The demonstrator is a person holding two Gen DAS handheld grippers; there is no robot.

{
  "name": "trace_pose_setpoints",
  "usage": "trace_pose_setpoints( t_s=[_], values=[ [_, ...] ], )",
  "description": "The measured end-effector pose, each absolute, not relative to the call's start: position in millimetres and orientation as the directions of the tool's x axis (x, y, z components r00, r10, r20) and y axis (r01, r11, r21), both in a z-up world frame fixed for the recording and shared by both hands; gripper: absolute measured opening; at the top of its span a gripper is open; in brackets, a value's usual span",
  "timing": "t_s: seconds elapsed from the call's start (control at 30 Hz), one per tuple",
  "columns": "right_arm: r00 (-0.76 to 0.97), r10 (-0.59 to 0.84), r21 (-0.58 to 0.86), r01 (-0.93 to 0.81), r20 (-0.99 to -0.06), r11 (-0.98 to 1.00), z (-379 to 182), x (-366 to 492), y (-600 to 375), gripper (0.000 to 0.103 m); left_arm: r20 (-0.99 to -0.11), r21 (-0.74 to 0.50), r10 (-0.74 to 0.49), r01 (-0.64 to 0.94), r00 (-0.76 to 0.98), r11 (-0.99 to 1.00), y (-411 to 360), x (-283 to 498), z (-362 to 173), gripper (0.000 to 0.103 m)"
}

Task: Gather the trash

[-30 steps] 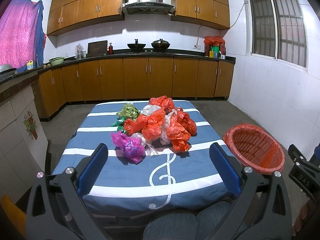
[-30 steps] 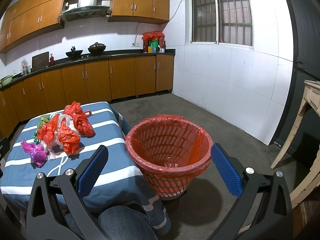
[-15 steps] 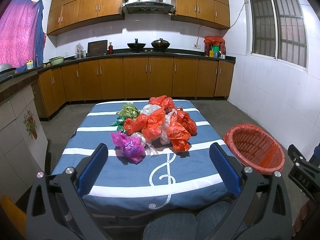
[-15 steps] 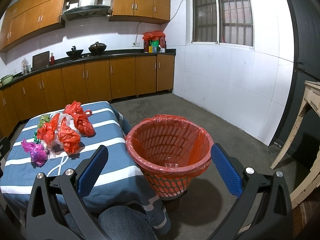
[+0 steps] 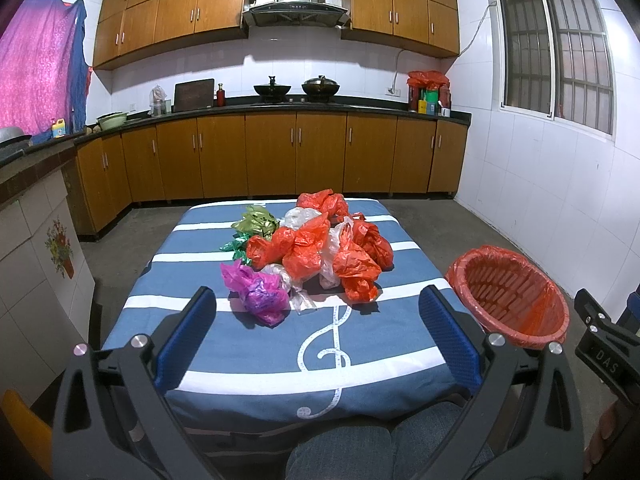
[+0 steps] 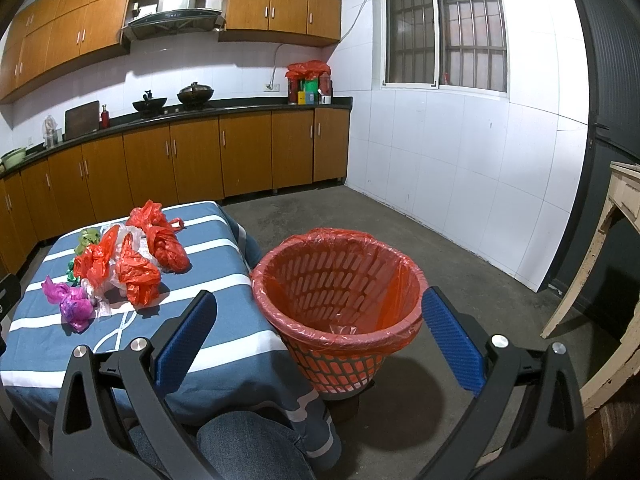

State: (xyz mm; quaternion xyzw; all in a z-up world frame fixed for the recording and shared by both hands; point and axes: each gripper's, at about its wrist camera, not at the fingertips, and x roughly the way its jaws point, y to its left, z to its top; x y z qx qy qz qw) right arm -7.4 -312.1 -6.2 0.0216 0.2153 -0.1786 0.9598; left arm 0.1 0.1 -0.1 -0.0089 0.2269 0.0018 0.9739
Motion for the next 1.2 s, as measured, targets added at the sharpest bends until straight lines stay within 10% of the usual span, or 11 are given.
trace_pose_setpoints(
  t_s=[1.2],
  values=[
    [0.824,0.101,-0.029,-0.141,-0.557,0.99,-56.0,173.2,-192.3,0.094,-0.589,-0.083,0.113,-0.199,0.8,0.976,107.4,118.5,-71.5,0.093]
  ],
)
